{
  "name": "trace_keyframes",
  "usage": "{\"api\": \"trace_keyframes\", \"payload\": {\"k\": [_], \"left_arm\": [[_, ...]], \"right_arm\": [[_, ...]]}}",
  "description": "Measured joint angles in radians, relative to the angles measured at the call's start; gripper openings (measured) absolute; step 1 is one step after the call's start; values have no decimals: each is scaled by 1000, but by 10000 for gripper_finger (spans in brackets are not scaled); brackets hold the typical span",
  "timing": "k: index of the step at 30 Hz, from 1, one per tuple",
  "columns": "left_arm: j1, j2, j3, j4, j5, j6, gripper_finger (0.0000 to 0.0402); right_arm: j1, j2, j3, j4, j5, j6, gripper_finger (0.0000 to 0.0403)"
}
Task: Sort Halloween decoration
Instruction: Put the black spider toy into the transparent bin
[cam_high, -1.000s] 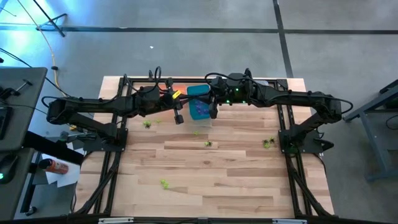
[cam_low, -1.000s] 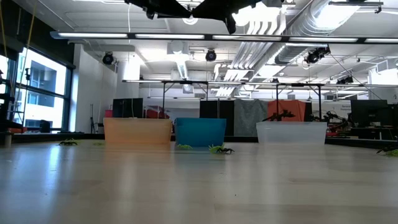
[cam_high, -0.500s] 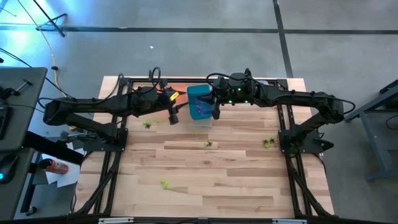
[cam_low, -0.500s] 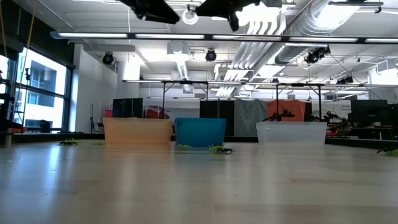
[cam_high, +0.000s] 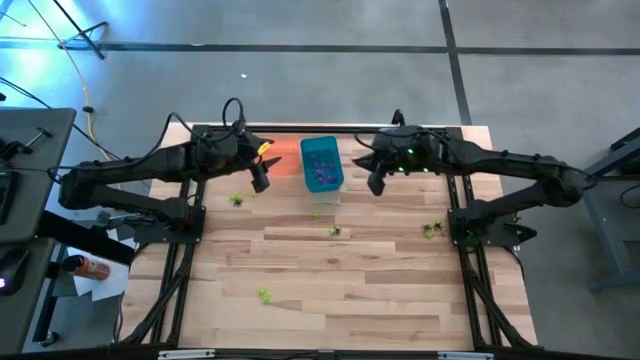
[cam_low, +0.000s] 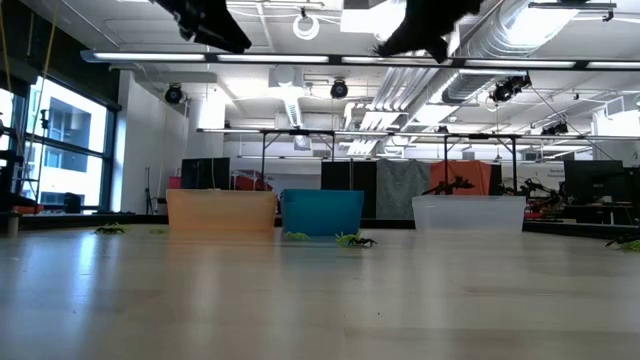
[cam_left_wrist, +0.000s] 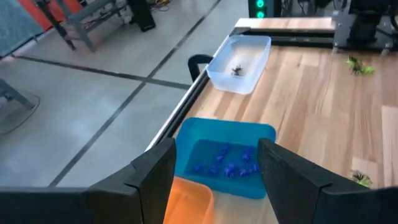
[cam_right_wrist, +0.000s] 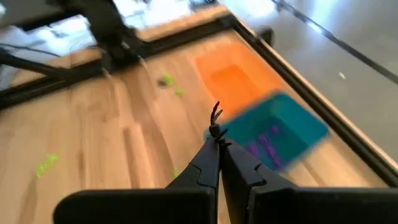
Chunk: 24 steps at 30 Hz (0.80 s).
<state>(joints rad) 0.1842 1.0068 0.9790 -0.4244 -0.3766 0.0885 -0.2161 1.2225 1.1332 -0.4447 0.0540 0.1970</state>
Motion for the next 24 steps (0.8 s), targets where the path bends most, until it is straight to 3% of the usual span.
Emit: {"api": "trace_keyframes", "payload": {"k": [4, 8, 14, 24], "left_arm": [[0, -13, -55, 81, 6, -17, 213], [1, -35, -178, 279, 33, -92, 213], [1, -43, -308, 481, 53, -216, 213], [1, -43, -312, 483, 54, -192, 213]], "right_arm": [[1, -106, -109, 4, 79, 97, 0], [1, -195, -172, -66, 206, 209, 0], [-49, -195, -162, -257, 469, 335, 0], [-401, 46, -161, -304, 390, 383, 0]]}}
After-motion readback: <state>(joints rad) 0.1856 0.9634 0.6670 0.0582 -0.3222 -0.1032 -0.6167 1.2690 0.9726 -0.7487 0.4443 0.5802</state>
